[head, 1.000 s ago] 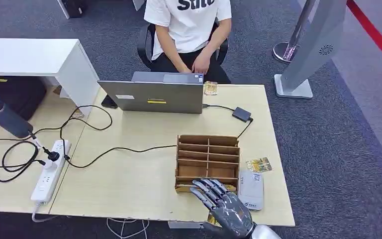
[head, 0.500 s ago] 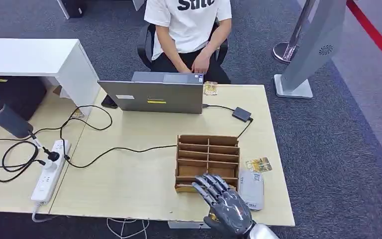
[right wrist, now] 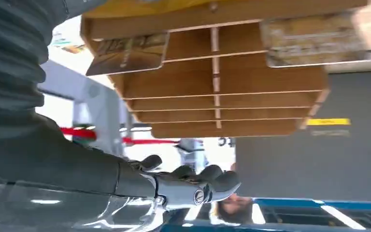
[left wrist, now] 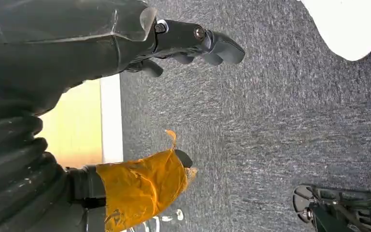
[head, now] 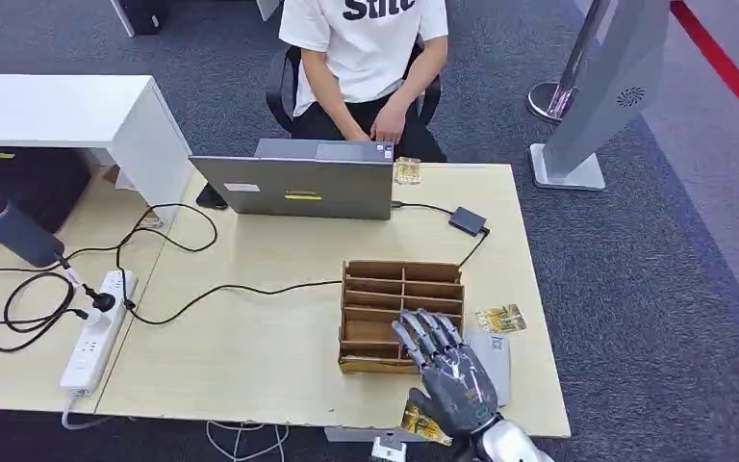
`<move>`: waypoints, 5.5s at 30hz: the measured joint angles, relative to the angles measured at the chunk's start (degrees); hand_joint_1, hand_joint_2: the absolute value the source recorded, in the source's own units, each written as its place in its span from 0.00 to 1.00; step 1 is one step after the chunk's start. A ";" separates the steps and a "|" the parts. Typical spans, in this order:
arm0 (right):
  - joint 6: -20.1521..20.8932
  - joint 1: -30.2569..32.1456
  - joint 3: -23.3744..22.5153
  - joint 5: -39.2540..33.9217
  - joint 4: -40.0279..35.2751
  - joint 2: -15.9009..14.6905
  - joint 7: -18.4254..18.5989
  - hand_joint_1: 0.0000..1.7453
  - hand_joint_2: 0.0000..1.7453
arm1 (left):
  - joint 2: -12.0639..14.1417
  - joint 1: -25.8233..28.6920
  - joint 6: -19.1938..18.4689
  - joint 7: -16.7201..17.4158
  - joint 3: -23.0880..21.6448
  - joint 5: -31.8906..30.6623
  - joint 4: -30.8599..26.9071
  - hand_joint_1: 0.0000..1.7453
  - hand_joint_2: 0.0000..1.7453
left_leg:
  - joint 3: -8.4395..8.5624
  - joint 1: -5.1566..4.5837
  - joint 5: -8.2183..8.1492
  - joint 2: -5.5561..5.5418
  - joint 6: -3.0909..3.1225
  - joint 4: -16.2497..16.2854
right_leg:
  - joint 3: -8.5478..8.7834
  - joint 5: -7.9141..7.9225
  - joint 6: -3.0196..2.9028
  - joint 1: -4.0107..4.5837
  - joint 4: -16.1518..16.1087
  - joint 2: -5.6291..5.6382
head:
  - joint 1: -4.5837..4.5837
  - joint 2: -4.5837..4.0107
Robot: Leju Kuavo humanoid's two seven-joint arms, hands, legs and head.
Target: Pass the card to the sensor for recognition and then transmit it.
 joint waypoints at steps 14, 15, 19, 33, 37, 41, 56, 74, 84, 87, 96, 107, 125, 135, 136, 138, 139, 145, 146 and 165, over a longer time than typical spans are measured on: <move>0.44 -0.11 -2.12 4.07 1.77 0.77 2.89 0.00 1.00 | 0.00 -0.23 0.00 -0.07 1.16 -0.94 0.00 0.00 1.00 | -0.01 0.00 0.00 0.00 0.00 0.00 | 0.00 0.00 0.00 0.00 0.00 0.00 | 0.00 0.00; 0.50 -0.12 -2.30 4.09 1.95 0.81 2.87 0.00 1.00 | 0.00 -0.24 0.00 -0.07 1.29 -0.96 0.00 0.00 1.00 | -0.01 0.00 0.00 0.00 0.00 0.00 | 0.00 0.00 0.00 0.00 0.00 0.00 | -0.02 0.00; 0.61 -0.13 -2.36 4.09 2.30 0.83 2.87 0.00 1.00 | 0.00 -0.24 0.00 -0.22 1.44 -1.09 0.00 0.00 1.00 | -0.01 0.00 0.00 0.00 0.00 0.00 | 0.00 0.00 0.00 0.00 0.00 0.00 | -0.02 0.00; 0.90 -0.15 -2.54 4.07 2.54 0.85 3.00 0.00 1.00 | 0.00 -0.26 0.00 -0.22 1.73 -1.25 0.00 0.00 1.00 | -0.01 0.00 0.00 0.00 0.00 0.00 | 0.00 0.00 0.00 0.00 0.00 0.00 | -0.02 0.00; 1.11 -0.14 -3.87 3.94 2.71 0.85 3.04 0.00 1.00 | 0.00 -0.28 0.00 -0.24 2.10 -1.60 0.00 0.00 1.00 | -0.01 0.00 0.00 0.00 0.00 0.00 | 0.00 0.00 0.00 0.00 0.00 0.00 | -0.02 0.00; 1.20 -0.13 -4.94 3.61 2.71 0.85 2.93 0.00 1.00 | 0.00 -0.31 0.00 -0.24 2.34 -1.73 0.00 0.00 1.00 | -0.01 0.00 0.00 0.00 0.00 0.00 | 0.00 0.00 0.00 0.00 0.00 0.00 | -0.02 0.00; 2.34 -0.12 -5.82 2.69 2.71 0.90 1.01 1.00 1.00 | 0.00 -0.40 0.00 -0.35 2.84 -2.43 0.00 0.00 1.00 | -0.01 0.00 0.00 0.00 0.00 0.00 | 0.00 0.00 0.00 0.00 0.00 0.00 | -0.02 0.00; 3.61 -0.14 -5.82 1.23 2.82 0.90 0.09 1.00 1.00 | 0.00 -0.51 0.00 -0.39 3.80 -3.06 0.00 0.00 1.00 | -0.01 0.00 0.00 0.00 0.00 0.00 | 0.00 0.00 0.00 0.00 0.00 0.00 | -0.02 0.00; 3.26 -1.71 -5.57 0.77 3.02 1.40 -1.18 1.00 1.00 | 0.00 -0.57 -0.11 -0.61 3.93 -4.68 0.00 0.00 1.00 | -0.03 0.00 0.00 0.00 0.00 0.00 | 0.00 0.00 0.00 0.00 0.01 0.00 | -0.02 0.00; 2.36 -3.43 -4.94 0.75 2.49 1.79 -1.63 1.00 1.00 | 0.00 -0.60 -0.22 -0.85 3.93 -5.20 0.00 0.00 1.00 | -0.02 0.00 0.01 0.00 -0.01 0.00 | 0.00 0.01 0.00 0.00 0.02 0.00 | -0.02 0.00; 1.68 -7.85 -4.66 -3.13 -3.16 2.32 -2.92 1.00 1.00 | 0.00 -0.67 -0.41 -0.96 3.93 -6.42 0.00 0.00 1.00 | -0.01 0.00 0.02 0.01 -0.01 0.00 | 0.00 0.03 0.01 -0.01 0.03 0.02 | -0.02 0.00; 18.15 -19.57 -4.81 -25.29 -7.83 4.11 -7.23 1.00 1.00 | 0.00 -0.96 -1.35 -1.27 3.93 -8.91 0.00 0.00 1.00 | -0.01 0.00 0.08 0.11 -0.05 0.01 | -0.03 0.12 0.01 -0.01 0.06 0.13 | -0.02 0.00; 25.62 -50.63 -5.88 -27.29 22.50 15.17 3.09 1.00 1.00 | -0.09 -3.70 -3.45 -1.27 3.74 -14.23 0.00 0.00 1.00 | -0.04 0.01 0.31 0.01 -0.06 0.02 | -0.04 0.24 -0.05 0.00 0.09 0.05 | 0.00 0.00; 25.44 -53.59 -6.62 -26.92 29.55 17.05 3.11 1.00 1.00 | -0.28 -3.93 -3.45 -1.14 3.74 -14.36 0.00 0.00 1.00 | -0.09 0.00 0.29 0.00 -0.05 0.02 | -0.07 0.23 -0.04 0.00 0.05 0.03 | -0.02 0.00; 25.40 -53.65 -6.62 -26.81 29.84 17.14 3.22 1.00 1.00 | -0.30 -3.94 -3.47 -1.14 3.74 -14.43 0.00 0.00 1.00 | -0.09 0.00 0.29 0.00 -0.05 0.02 | -0.07 0.23 -0.04 0.00 0.05 0.03 | -0.02 0.00; 25.22 -53.72 -6.65 -26.42 30.34 17.16 3.28 1.00 1.00 | -0.37 -3.96 -3.48 -1.14 3.74 -14.58 0.00 0.00 1.00 | -0.09 0.00 0.29 0.00 -0.05 0.02 | -0.07 0.23 -0.04 0.00 0.05 0.04 | -0.02 0.00; 25.00 -53.73 -6.69 -26.18 30.62 17.16 3.39 0.99 1.00 | -0.42 -3.97 -3.50 -1.14 3.74 -14.73 0.00 0.00 1.00 | -0.09 0.00 0.29 0.00 -0.05 0.02 | -0.07 0.23 -0.04 0.00 0.05 0.04 | -0.02 0.00; 27.72 -53.73 -8.94 -29.88 32.37 17.29 -0.15 0.00 1.00 | -0.52 -4.04 -3.61 -1.14 3.74 -15.10 0.00 0.00 1.00 | -0.08 0.00 0.30 0.00 -0.05 0.02 | -0.07 0.23 -0.05 0.00 0.06 0.03 | -0.02 0.00; 28.72 -53.74 -9.66 -31.52 32.99 17.36 -1.13 0.00 1.00 | -0.52 -4.05 -3.63 -1.14 3.74 -15.17 0.00 0.00 1.00 | -0.08 0.00 0.30 0.00 -0.05 0.02 | -0.07 0.23 -0.05 0.00 0.06 0.04 | -0.02 0.00; 27.82 -54.64 -26.00 -45.69 45.00 11.74 -3.54 0.00 1.00 | -0.44 -4.07 -3.96 -0.92 3.74 -16.59 0.00 0.00 1.00 | -0.10 -0.03 0.30 -0.08 -0.05 0.07 | -0.05 0.26 -0.01 -0.02 0.03 -0.03 | 0.00 0.00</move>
